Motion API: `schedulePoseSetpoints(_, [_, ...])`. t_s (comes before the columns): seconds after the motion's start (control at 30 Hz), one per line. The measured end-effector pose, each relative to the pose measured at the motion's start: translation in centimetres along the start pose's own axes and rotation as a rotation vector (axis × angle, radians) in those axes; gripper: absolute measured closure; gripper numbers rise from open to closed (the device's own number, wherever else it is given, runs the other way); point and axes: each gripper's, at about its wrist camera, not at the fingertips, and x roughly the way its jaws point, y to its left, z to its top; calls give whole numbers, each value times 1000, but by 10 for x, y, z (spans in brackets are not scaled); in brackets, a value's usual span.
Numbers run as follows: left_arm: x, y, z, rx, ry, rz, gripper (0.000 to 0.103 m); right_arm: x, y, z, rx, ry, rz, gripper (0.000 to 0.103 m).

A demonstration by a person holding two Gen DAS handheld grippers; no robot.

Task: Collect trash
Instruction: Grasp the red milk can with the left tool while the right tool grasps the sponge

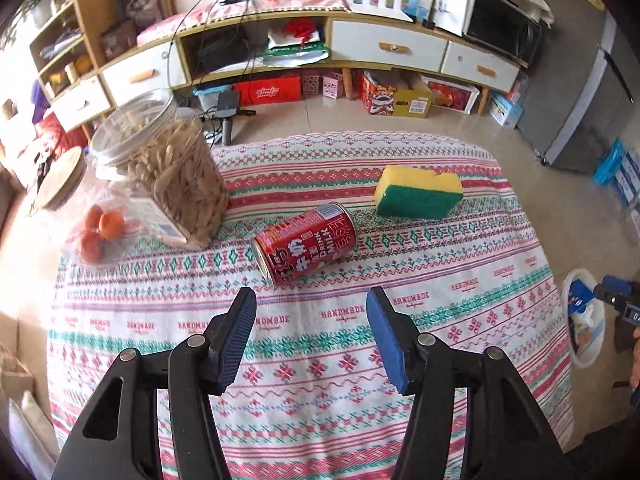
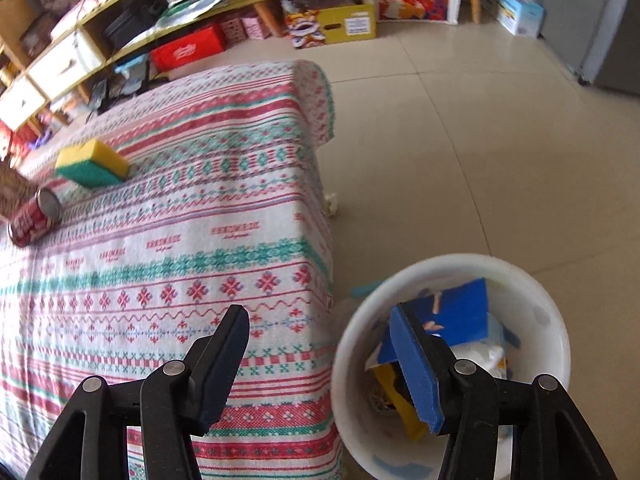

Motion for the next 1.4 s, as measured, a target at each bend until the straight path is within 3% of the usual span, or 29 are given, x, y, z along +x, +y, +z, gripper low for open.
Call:
schedulePoseSetpoints(0.07, [8, -8, 7, 117, 5, 2, 43, 6, 24, 2, -93, -6, -14, 39])
schedulePoseSetpoints(0.2, [28, -30, 16, 386, 30, 75, 41, 17, 62, 9, -224, -21, -6, 39])
schedulePoseSetpoints(0.37, [54, -37, 27, 536, 116, 77, 40, 33, 107, 16, -376, -38, 23, 32])
schedulePoseSetpoints(0.43, [63, -34, 33, 542, 139, 68, 39, 40, 126, 17, -453, -41, 45, 31])
schedulePoseSetpoints(0.63, [90, -24, 40, 563, 185, 71, 38, 65, 175, 33, -642, -97, -5, 31])
schedulePoseSetpoints(0.97, [116, -21, 37, 614, 203, 57, 37, 122, 212, 90, -746, -112, -25, 31])
schedulePoseSetpoints(1.1, [122, -21, 39, 583, 206, 40, 37, 130, 229, 106, -783, -137, -18, 29])
schedulePoseSetpoints(1.2, [124, -20, 38, 553, 213, 22, 43, 140, 238, 109, -781, -136, -17, 27])
schedulePoseSetpoints(1.23, [124, -20, 37, 551, 215, 19, 45, 142, 240, 106, -791, -131, -17, 31])
schedulePoseSetpoints(1.27, [123, -20, 37, 546, 211, 19, 45, 144, 242, 105, -799, -131, -33, 49])
schedulePoseSetpoints(1.3, [121, -19, 36, 537, 209, 17, 45, 146, 241, 107, -789, -136, -60, 58])
schedulePoseSetpoints(1.4, [115, -14, 37, 482, 203, 23, 45, 139, 236, 106, -744, -116, -9, 64])
